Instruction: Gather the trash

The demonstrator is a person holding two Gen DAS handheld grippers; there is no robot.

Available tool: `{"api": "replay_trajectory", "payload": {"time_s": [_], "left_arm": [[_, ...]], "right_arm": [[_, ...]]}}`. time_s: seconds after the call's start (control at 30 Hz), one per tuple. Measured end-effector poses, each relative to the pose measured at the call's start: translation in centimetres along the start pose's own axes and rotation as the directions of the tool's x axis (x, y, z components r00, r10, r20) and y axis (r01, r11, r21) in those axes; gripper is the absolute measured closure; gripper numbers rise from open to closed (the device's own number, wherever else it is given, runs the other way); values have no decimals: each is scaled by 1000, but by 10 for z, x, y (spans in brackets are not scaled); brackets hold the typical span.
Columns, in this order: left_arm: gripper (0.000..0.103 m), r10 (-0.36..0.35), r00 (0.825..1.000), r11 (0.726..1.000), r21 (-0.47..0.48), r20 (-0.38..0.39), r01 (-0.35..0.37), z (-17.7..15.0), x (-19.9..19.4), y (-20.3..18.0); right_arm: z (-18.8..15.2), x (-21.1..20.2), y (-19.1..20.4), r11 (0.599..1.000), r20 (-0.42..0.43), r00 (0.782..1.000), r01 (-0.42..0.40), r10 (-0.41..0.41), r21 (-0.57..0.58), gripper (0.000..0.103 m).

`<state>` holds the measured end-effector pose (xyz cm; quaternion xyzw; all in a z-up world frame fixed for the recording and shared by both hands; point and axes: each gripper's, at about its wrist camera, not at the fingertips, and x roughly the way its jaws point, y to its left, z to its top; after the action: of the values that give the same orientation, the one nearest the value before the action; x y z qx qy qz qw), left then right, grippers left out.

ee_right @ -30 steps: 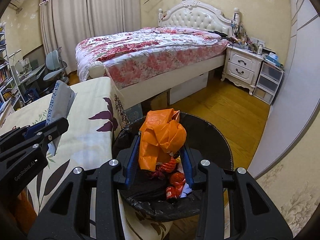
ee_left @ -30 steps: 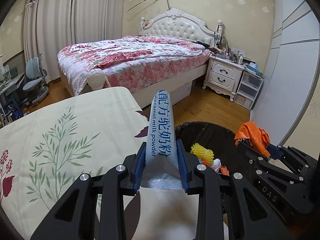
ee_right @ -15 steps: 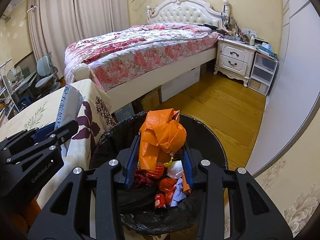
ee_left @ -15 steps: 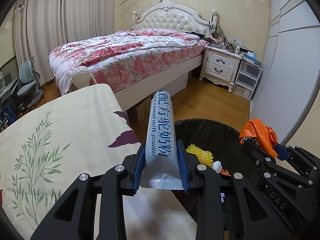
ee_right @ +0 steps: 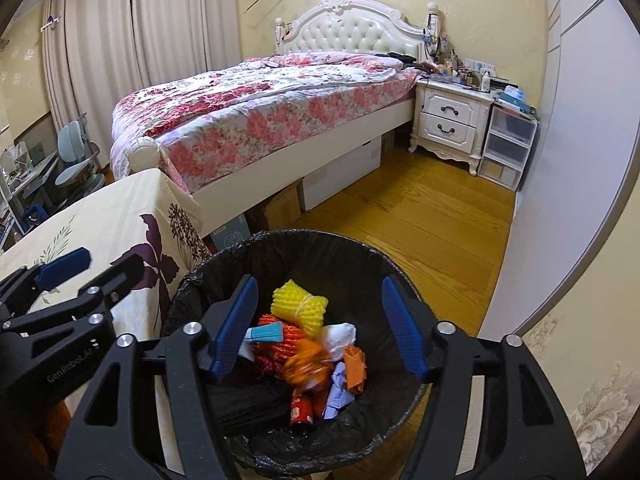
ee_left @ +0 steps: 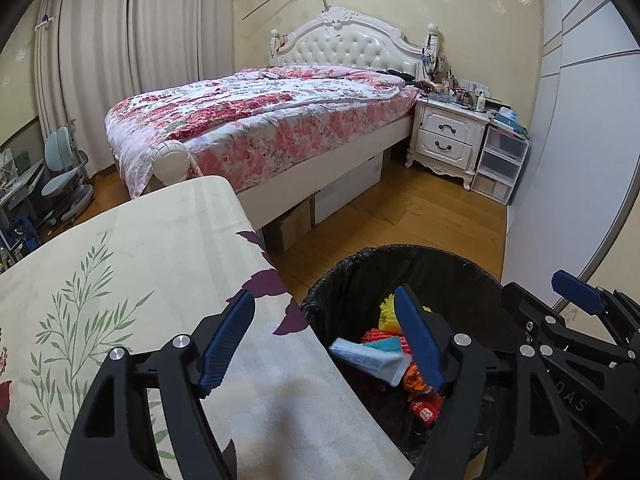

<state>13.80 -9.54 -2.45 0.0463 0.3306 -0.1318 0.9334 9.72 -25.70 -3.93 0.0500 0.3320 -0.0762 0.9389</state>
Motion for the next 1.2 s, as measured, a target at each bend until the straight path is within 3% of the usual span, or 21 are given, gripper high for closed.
{"api": "replay_trajectory", "payload": {"time_s": [0.17,0.47,1.2], "left_arm": [[21,41,999,999,10,11,-41,-5,-13,5],[18,66,997,998,5,40,-66,-19,-48,11],[15,111,991,993,-41,74,-108,-48,-120,31]], "right_arm": [[-3,-13,-1,1000,9,1000,13,-13,4,24],[-11,-46,5,1000,35,999,24,-23,-3,18],[-38,-114,32,998,86,996,-10,16,-61,14]]}}
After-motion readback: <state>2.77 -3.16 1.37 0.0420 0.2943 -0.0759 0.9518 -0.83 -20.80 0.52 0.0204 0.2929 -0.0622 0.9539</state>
